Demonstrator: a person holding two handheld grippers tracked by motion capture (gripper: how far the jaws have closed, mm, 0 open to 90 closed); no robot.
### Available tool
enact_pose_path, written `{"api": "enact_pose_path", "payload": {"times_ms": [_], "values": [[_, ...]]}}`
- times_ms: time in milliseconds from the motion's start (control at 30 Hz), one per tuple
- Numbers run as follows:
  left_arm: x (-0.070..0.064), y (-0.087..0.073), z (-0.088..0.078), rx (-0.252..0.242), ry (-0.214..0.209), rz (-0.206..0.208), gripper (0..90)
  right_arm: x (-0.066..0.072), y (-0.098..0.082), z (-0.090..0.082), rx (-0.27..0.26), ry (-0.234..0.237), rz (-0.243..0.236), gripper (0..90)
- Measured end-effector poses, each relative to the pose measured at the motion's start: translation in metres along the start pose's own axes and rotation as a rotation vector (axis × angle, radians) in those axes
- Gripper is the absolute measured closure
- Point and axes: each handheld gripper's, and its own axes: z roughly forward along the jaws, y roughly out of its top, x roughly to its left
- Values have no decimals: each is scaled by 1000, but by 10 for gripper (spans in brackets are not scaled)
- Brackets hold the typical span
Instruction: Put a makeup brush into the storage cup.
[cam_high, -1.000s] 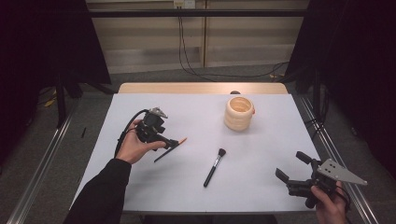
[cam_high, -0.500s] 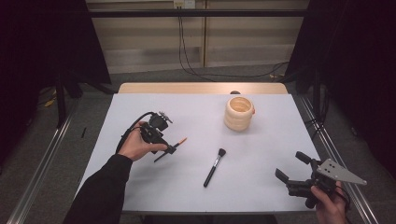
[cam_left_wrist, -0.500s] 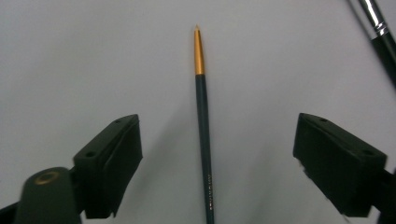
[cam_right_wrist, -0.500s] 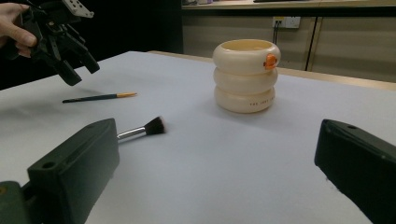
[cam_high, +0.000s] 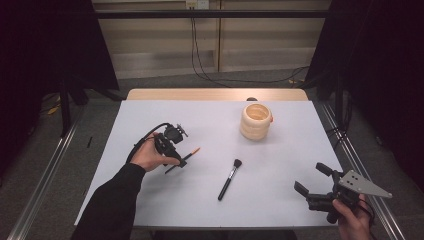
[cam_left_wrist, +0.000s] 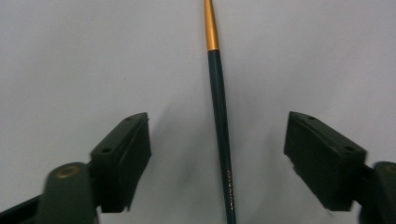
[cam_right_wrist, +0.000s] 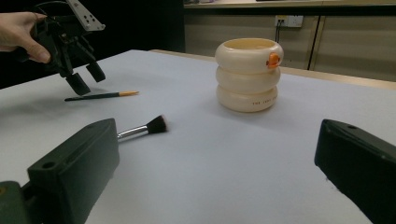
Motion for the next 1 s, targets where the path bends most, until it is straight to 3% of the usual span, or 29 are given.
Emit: {"api": "enact_pose_path", "payload": {"times_ms": [200, 300, 433, 567, 600, 633, 967, 1000], "values": [[0, 2, 3, 21, 16, -11, 471, 2, 0, 2, 8, 22, -21, 0], [-2, 4, 6, 46, -7, 2, 549, 1, 0, 1, 13, 16, -11, 0], [-5, 8, 11, 73, 4, 18, 587, 2, 0, 2, 15, 23, -19, 0], [-1, 9, 15, 82, 10, 3, 652, 3, 0, 2, 14, 26, -10, 0], [0, 9, 13, 89, -9, 1, 673, 3, 0, 2, 12, 22, -12, 0], [0, 9, 14, 85, -2, -20, 716, 2, -1, 2, 16, 26, -16, 0], [-4, 11, 18, 104, 29, -34, 757, 2, 0, 3, 23, 31, -22, 0], [-2, 12, 17, 108, 32, -21, 775, 2, -1, 3, 18, 28, -20, 0]]}}
